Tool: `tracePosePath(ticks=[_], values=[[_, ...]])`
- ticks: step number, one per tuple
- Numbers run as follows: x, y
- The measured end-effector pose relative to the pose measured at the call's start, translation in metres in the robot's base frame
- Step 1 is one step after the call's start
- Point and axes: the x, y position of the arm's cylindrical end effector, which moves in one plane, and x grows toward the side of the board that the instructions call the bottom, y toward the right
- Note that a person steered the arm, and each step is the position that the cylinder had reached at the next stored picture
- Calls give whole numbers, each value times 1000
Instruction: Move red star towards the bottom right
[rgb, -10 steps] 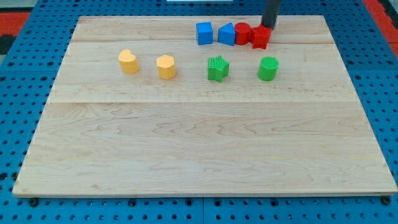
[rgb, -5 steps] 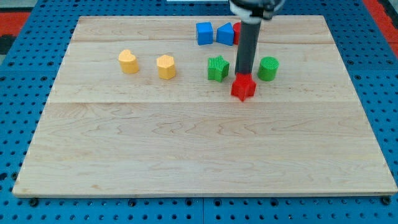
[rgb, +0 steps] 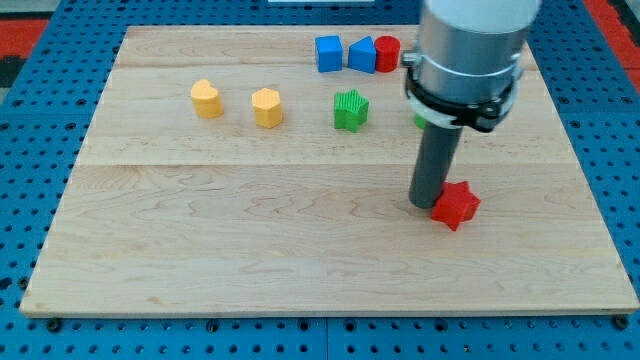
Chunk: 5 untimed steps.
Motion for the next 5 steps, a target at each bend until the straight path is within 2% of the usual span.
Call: tracePosePath(ticks=[1, 2, 3, 4, 5], values=[[-16, 11], [11, 43], [32, 44], [21, 44], [-61, 78]])
